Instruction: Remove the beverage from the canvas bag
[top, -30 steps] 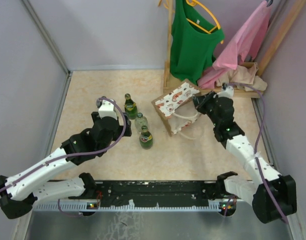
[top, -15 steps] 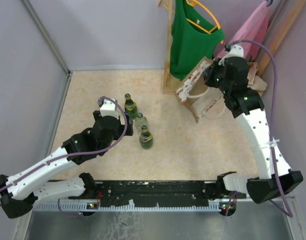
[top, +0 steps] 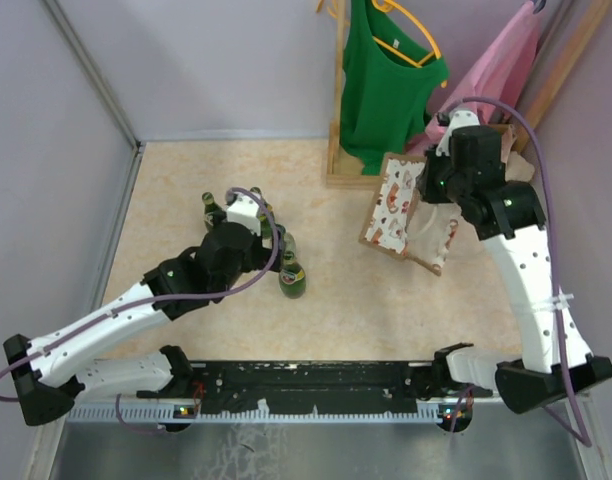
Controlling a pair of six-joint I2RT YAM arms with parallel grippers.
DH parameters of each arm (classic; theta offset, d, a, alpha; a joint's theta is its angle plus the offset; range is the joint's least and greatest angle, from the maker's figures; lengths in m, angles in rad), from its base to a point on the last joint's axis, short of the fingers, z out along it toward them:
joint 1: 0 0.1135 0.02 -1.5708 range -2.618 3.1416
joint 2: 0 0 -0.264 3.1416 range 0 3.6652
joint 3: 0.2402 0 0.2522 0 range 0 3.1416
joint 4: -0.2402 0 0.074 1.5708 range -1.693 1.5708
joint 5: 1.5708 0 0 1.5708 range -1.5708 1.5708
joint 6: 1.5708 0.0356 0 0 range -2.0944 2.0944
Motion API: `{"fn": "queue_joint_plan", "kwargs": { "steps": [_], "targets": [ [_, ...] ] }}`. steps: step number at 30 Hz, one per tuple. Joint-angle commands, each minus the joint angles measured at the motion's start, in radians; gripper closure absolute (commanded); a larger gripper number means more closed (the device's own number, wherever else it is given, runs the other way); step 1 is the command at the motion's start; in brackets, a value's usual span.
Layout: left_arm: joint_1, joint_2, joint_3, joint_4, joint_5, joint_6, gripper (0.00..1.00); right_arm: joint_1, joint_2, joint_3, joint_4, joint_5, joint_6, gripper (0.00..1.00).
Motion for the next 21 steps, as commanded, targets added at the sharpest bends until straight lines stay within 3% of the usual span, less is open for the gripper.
{"fn": "queue_joint_plan", "kwargs": {
  "steps": [1, 6, 13, 21],
  "targets": [
    [0.002, 0.068, 0.037, 0.165, 0.272, 0.18, 0.01, -0.004, -0.079, 0.039, -0.008, 0.034, -0.039, 1.0],
    [-0.025, 0.189, 0.104, 0.223, 0.493, 0.267, 0.01, -0.004, -0.083, 0.013, 0.0, 0.065, -0.03, 1.0],
    [-0.127, 0.293, 0.198, 0.36, 0.528, 0.397, 0.0, -0.004, -0.075, -0.025, 0.008, 0.111, -0.02, 1.0],
    [-0.203, 0.294, 0.07, 0.673, 0.589, 0.536, 0.0, -0.004, -0.07, -0.051, 0.022, 0.12, -0.008, 1.0]
  ]
}}
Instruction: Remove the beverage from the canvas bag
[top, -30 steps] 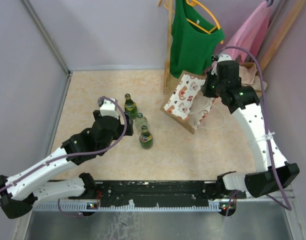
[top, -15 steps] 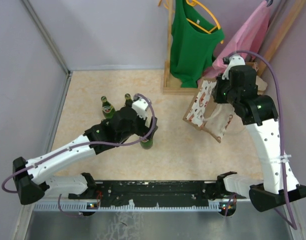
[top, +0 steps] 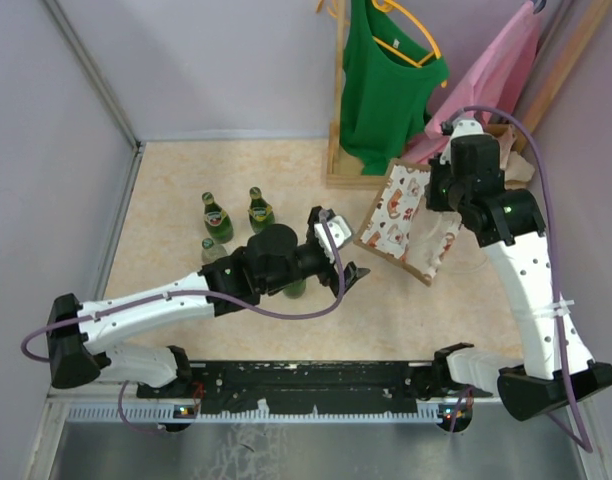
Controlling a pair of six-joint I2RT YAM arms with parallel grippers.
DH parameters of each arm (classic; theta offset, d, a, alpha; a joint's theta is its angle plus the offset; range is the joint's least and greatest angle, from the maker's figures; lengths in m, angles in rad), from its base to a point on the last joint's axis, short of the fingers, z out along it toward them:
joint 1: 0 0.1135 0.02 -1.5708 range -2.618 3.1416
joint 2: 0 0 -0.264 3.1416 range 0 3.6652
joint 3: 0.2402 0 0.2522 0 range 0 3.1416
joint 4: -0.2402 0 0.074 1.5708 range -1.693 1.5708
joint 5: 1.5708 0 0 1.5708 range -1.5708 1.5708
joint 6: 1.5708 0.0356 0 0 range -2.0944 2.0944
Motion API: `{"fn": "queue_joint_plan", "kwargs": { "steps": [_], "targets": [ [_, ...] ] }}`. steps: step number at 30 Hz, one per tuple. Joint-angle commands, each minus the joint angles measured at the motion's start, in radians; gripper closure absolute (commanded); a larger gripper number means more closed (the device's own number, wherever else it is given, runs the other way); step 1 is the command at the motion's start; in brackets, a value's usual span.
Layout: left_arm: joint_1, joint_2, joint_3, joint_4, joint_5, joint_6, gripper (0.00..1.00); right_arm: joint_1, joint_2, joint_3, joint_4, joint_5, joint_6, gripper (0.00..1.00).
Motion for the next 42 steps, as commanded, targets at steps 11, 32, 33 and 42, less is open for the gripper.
{"fn": "queue_joint_plan", "kwargs": {
  "steps": [11, 32, 33, 42],
  "targets": [
    [-0.084, 0.174, -0.014, 0.354, -0.103, 0.035, 0.0, -0.004, -0.017, -0.025, 0.089, 0.012, 0.048, 1.0],
    [-0.1, 0.42, 0.166, 0.369, -0.207, -0.008, 0.0, -0.002, -0.05, -0.059, 0.105, 0.013, 0.067, 1.0],
    [-0.102, 0.428, 0.172, 0.366, -0.205, -0.008, 0.0, -0.002, -0.05, -0.059, 0.105, 0.011, 0.067, 1.0],
    [-0.105, 0.513, 0.228, 0.327, -0.298, 0.0, 0.0, 0.032, -0.055, -0.044, 0.087, 0.032, 0.069, 1.0]
  ]
}}
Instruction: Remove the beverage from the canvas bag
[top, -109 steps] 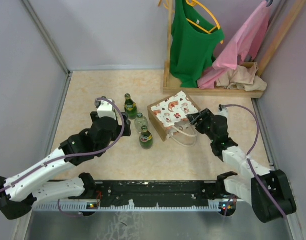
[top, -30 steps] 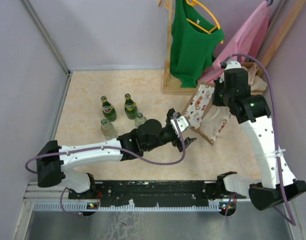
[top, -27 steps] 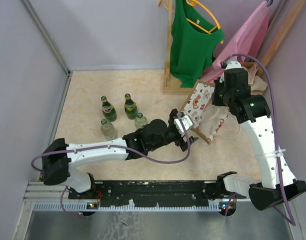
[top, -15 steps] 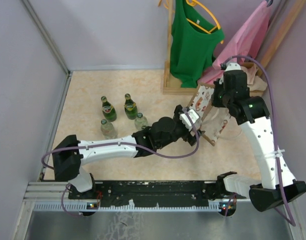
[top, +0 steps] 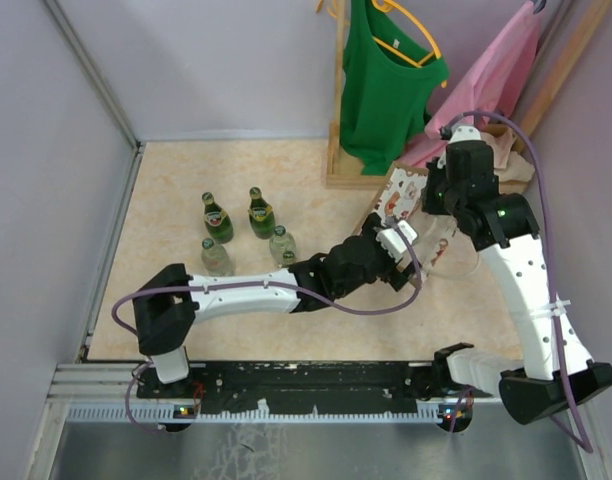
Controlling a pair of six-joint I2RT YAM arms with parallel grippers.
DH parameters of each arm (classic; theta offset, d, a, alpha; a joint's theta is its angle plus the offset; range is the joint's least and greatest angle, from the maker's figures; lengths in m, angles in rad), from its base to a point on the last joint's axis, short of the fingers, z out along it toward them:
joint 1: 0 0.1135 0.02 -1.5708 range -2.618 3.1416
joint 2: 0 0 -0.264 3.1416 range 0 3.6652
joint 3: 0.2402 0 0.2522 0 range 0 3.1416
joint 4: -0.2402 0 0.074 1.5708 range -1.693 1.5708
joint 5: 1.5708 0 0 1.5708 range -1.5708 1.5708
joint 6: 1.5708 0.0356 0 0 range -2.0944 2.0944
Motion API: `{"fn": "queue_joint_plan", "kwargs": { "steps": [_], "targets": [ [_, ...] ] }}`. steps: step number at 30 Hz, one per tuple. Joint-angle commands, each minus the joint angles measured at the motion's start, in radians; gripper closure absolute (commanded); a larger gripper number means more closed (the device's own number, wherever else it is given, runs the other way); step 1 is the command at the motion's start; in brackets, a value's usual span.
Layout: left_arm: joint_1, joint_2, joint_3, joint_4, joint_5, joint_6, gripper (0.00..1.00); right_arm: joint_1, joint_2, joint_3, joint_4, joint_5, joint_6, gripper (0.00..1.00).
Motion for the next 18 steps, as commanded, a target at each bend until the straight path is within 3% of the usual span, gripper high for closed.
{"fn": "queue_joint_plan", "kwargs": {
  "steps": [1, 3, 5, 6, 7, 8, 10, 13, 14, 15, 17, 18],
  "targets": [
    [-0.006, 0.033, 0.046, -0.012, -0.093, 0.007, 0.0, 0.028, -0.039, 0.029, 0.037, 0.025, 0.008, 1.0],
    [-0.006, 0.037, 0.047, -0.02, -0.136, 0.006, 0.01, 0.038, -0.042, 0.029, 0.033, 0.032, 0.008, 1.0],
    [-0.006, 0.035, 0.044, -0.022, -0.156, 0.008, 0.13, 0.051, -0.045, 0.03, 0.03, 0.036, 0.008, 1.0],
    [-0.005, 0.033, 0.04, -0.018, -0.163, 0.01, 0.34, 0.057, -0.047, 0.029, 0.03, 0.039, 0.009, 1.0],
    [-0.005, 0.029, 0.036, -0.01, -0.171, 0.011, 0.67, 0.062, -0.048, 0.029, 0.03, 0.039, 0.011, 1.0],
    [-0.004, 0.027, 0.036, -0.006, -0.18, 0.013, 0.84, 0.068, -0.049, 0.028, 0.03, 0.039, 0.012, 1.0],
    [-0.002, 0.021, 0.04, -0.012, -0.181, 0.018, 0.92, 0.072, -0.051, 0.026, 0.031, 0.039, 0.014, 1.0],
    [0.005, 0.008, 0.059, -0.043, -0.143, 0.014, 0.92, 0.074, -0.051, 0.027, 0.035, 0.037, 0.013, 1.0],
    [0.01, 0.002, 0.067, -0.057, -0.119, 0.003, 0.92, 0.075, -0.052, 0.028, 0.037, 0.035, 0.011, 0.93],
    [0.016, -0.003, 0.078, -0.076, -0.095, -0.009, 0.93, 0.076, -0.054, 0.03, 0.039, 0.03, 0.008, 0.76],
    [0.033, -0.008, 0.106, -0.126, -0.056, -0.052, 0.99, 0.076, -0.066, 0.037, 0.05, 0.02, 0.004, 0.32],
    [0.044, -0.008, 0.123, -0.155, -0.041, -0.073, 1.0, 0.077, -0.075, 0.04, 0.059, 0.016, 0.003, 0.16]
  ]
}}
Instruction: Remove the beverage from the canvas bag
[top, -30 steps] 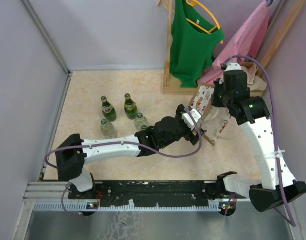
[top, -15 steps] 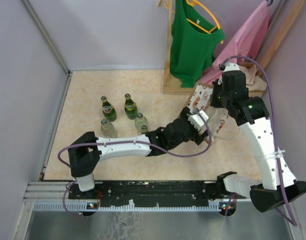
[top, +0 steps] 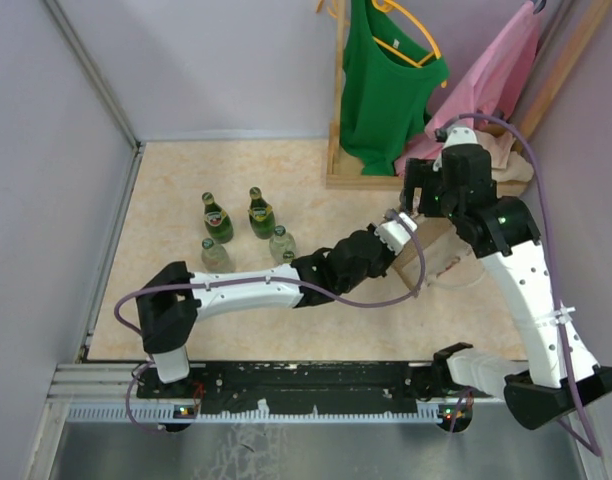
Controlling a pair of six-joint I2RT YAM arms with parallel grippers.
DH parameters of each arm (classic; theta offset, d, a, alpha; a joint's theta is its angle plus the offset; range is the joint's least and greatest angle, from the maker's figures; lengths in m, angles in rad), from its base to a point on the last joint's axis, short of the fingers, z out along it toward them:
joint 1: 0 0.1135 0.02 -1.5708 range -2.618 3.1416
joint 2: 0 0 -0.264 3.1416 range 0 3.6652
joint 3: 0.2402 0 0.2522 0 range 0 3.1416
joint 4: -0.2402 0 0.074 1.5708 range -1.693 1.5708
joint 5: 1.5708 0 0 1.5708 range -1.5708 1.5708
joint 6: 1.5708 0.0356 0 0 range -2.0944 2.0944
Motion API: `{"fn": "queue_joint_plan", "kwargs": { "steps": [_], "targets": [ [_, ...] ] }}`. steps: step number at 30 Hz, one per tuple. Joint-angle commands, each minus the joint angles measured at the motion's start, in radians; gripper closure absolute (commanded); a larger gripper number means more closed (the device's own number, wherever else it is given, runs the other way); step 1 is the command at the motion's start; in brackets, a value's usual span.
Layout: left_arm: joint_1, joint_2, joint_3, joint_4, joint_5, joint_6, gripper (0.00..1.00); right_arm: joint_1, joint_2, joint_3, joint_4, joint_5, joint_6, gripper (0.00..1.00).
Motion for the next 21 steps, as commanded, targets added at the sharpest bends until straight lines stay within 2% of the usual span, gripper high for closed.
{"fn": "queue_joint_plan", "kwargs": {
  "steps": [1, 5, 10, 14, 21],
  "targets": [
    [0.043, -0.04, 0.091, -0.097, 0.099, -0.089, 1.0, 0.011, -0.066, 0.044, 0.07, -0.014, -0.015, 0.08],
    [0.103, -0.056, 0.105, -0.165, 0.172, -0.18, 1.0, 0.012, -0.112, 0.066, 0.098, 0.001, -0.021, 0.01],
    [0.179, -0.065, 0.099, -0.218, 0.207, -0.266, 1.0, 0.012, -0.2, 0.044, 0.178, 0.038, -0.021, 0.01],
    [0.255, -0.056, 0.097, -0.247, 0.31, -0.351, 1.0, 0.012, -0.253, 0.02, 0.216, 0.077, -0.01, 0.01],
    [0.332, -0.022, 0.13, -0.325, 0.389, -0.424, 1.0, 0.012, -0.285, 0.019, 0.236, 0.099, -0.008, 0.01]
  ]
}}
